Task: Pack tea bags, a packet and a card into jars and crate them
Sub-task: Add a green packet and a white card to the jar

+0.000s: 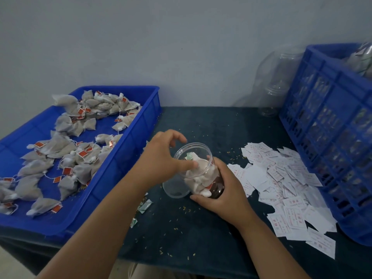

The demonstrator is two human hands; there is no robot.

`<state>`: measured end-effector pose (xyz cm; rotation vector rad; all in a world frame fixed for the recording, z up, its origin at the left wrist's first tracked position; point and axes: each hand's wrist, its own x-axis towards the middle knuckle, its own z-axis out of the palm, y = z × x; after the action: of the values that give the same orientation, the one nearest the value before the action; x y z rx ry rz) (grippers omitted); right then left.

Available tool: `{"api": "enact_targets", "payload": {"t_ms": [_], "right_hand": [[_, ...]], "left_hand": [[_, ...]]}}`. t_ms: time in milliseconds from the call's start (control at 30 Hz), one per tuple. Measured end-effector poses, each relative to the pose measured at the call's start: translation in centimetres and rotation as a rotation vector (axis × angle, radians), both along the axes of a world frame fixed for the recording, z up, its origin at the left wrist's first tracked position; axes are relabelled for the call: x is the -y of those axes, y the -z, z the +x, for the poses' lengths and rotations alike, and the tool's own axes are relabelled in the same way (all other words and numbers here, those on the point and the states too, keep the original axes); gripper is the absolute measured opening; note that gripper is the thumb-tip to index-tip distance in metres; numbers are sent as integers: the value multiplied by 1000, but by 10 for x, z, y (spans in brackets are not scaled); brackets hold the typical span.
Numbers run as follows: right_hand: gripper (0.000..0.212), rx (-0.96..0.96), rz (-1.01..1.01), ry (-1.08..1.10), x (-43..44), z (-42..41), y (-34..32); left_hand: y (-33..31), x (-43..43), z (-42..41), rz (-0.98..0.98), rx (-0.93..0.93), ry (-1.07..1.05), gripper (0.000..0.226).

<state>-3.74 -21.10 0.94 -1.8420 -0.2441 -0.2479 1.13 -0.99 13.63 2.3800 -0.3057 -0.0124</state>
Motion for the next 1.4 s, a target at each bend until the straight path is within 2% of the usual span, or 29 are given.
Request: {"api": "enact_targets", "payload": {"t_ms": [67,133,167,200,267,333,400,500,567,633,700,733,800,1000,1100,1200,1300,1400], "right_hand": [[96,14,53,7,1,0,-1],[97,25,116,58,5,1,-2],[97,32,146,114,8,3,-3],[98,48,176,189,12,4,-5],[98,104,220,364,22,7,-9],[97,158,220,533,32,11,-10],[96,183,205,684,39,16,-8],[99,175,214,801,47,21,-4],[99,159,243,805,48,22,-2],[98,150,240,777,47,23,-2],[99,140,226,723,46,24,-1],[98,134,228,693,45,24,-1],[96,113,234,631,43,24,-1],[102,65,241,497,38,19,-1],[101,42,241,465,37,18,-2],[98,11,235,416,37,17,-1],[94,10,218,388,34,18,-1],[92,13,227,380,33,18,-1]], "left_hand": [[0,2,1,-153,-80,-38,46],[6,8,3,-374,-42,-141,30],[10,13,3,-394,7,-191,23],[16,17,3,-340,50,-197,16],[35,28,2,-89,52,-53,8],[59,45,0,145,34,154,14],[81,66,0,277,78,255,24],[103,89,6,456,124,222,48],[109,92,9,530,180,189,46],[111,89,8,424,206,173,37],[111,85,5,199,146,118,23],[111,84,5,94,98,73,24],[108,79,4,-47,2,10,41],[94,69,8,-109,-41,-17,34],[85,60,6,-97,-80,-34,42],[71,46,9,-254,-124,-127,23],[54,36,14,-422,-295,-65,4],[51,38,17,-422,-444,10,8]]}}
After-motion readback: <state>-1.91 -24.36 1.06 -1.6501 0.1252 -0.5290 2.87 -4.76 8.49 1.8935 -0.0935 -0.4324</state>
